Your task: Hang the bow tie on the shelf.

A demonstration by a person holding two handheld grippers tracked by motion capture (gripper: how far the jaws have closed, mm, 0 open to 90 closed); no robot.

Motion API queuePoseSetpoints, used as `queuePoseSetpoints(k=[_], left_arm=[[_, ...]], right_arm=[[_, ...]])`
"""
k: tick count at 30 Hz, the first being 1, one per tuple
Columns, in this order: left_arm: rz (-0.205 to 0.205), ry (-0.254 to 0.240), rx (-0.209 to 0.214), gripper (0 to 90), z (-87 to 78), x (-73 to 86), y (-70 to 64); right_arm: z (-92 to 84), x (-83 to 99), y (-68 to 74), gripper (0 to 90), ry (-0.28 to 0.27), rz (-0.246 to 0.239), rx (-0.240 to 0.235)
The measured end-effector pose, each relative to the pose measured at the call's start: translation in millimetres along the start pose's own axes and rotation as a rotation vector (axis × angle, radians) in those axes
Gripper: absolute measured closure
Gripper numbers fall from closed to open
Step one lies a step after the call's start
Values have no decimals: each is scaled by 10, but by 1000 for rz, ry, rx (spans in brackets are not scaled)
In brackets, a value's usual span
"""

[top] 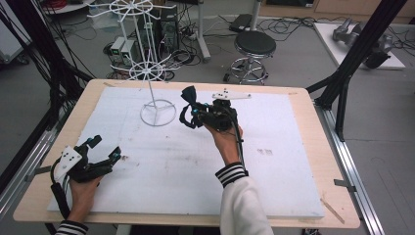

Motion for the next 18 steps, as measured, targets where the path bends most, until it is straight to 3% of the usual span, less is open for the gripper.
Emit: queuePoseSetpoints(k=[7,18], left_arm=[[-2,3,0,145,3,-1,4],[-5,2,0,145,4,-1,4]], right_arm=[[13,-112,35,758,-29,-9,-22],[98,-324,202,758,-56,-47,-59]])
Point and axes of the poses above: each handheld gripper's, and its own axes: z roughly forward along the jaws, x roughly out of its underside, y roughly to its left, the point moved 1 cm from there along z, roughly forward along the jaws, and after that the axes turned 1 degree about -x, right-handed, at the moved point
